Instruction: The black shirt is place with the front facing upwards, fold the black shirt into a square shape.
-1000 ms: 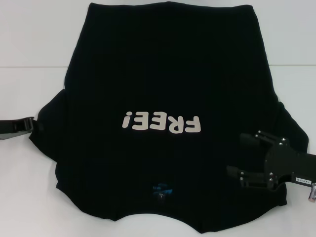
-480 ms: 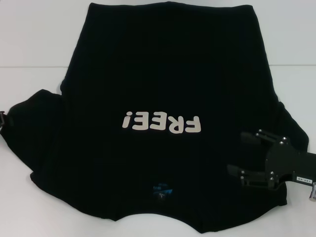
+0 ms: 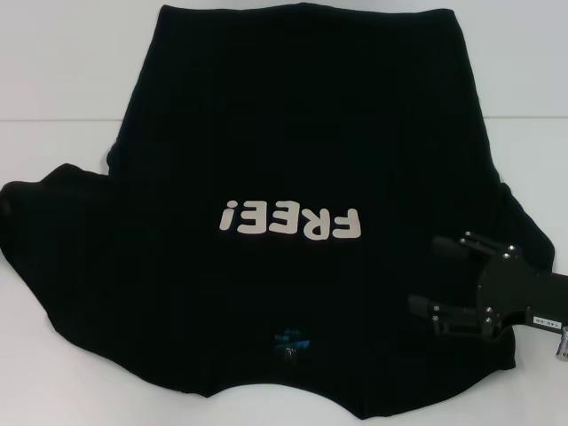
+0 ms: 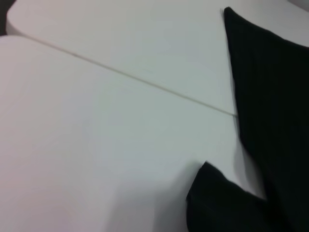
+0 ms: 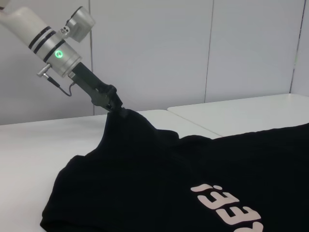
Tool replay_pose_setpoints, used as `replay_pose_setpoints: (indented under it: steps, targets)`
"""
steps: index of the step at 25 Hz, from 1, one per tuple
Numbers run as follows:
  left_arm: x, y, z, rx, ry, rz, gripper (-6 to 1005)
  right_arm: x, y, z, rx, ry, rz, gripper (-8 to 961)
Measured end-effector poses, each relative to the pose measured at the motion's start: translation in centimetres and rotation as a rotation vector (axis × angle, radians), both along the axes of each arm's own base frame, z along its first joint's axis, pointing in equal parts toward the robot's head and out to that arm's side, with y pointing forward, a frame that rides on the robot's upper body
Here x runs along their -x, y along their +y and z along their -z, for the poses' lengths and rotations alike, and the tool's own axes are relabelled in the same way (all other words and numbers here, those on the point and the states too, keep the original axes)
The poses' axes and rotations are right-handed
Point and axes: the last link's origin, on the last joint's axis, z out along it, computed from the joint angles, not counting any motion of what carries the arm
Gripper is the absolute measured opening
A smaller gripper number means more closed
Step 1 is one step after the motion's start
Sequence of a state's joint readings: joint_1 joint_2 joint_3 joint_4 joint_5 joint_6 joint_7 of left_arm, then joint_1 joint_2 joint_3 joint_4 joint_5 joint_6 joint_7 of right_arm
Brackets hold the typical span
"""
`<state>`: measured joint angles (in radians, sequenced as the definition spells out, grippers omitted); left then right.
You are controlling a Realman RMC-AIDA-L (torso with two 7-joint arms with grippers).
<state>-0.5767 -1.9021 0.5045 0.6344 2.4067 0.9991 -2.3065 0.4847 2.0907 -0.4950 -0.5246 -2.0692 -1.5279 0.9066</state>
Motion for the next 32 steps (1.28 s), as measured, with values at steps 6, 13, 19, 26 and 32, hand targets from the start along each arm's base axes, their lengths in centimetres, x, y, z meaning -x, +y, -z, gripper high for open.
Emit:
replay_pose_setpoints:
  steps: [6, 13, 19, 26, 32]
  targets:
    - [-0.9, 0.4, -0.4, 0.010, -0.025, 0.015, 2, 0.0, -0.1, 0.1, 0.006, 0.001, 0.000, 942]
    - [-3.4, 0.9, 0.5, 0.082, -0.089, 0.073, 2, 0.0, -0.1, 0.2, 0.008, 0.001, 0.000, 942]
    - [-7.0, 1.4, 3.8, 0.191, -0.144, 0.163, 2, 0.0, -0.1, 0.4, 0.013, -0.003, 0.001, 944]
    - [-9.7, 1.4, 7.6, 0.272, -0.159, 0.221, 4, 0.0, -0.2, 0.5, 0.018, -0.001, 0.005, 944]
    - [-10.0, 1.1, 8.9, 0.296, -0.181, 0.231, 36, 0.0, -0.2, 0.6, 0.020, 0.001, 0.008, 944]
